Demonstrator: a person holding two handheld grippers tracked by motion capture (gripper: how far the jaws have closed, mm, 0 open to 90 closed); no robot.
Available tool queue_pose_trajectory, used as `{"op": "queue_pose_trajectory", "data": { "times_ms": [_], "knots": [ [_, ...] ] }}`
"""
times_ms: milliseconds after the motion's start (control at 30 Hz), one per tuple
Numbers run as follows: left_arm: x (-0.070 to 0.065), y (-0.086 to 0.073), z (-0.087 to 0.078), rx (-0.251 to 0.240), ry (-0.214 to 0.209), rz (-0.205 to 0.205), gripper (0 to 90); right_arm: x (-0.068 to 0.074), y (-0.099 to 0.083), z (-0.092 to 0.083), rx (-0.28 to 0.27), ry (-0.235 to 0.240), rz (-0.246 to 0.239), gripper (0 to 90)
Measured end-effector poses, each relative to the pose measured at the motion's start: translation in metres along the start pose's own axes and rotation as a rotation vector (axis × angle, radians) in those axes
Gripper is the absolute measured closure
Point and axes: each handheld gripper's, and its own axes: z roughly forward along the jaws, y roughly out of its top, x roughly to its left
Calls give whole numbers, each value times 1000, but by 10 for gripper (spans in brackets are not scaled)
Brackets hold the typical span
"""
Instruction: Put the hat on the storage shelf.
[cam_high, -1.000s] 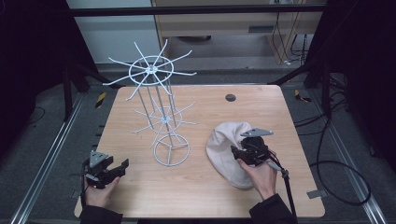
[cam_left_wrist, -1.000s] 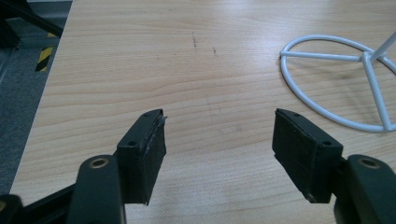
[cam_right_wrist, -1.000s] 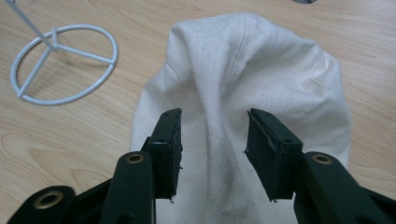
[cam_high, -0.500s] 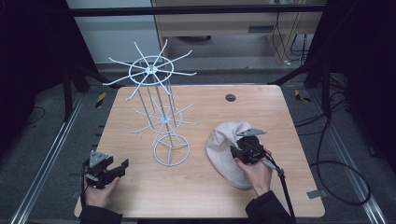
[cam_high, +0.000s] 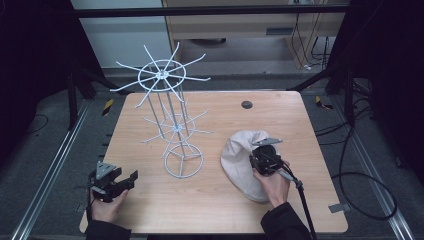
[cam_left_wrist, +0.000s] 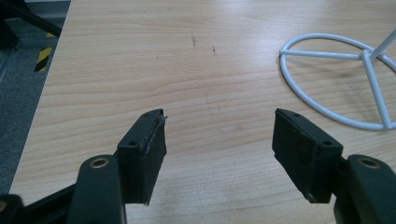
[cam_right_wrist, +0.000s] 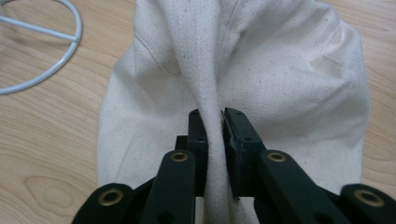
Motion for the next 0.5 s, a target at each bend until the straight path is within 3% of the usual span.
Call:
{"op": "queue_pose_trajectory", "data": {
  "times_ms": [100,500],
  "knots": [
    [0,0,0,0,3,1,348,1,0,1,17,-5,-6,872],
    [-1,0,1,2,-1,0,350,-2,4,-8,0,16,-4,881]
  ]
}}
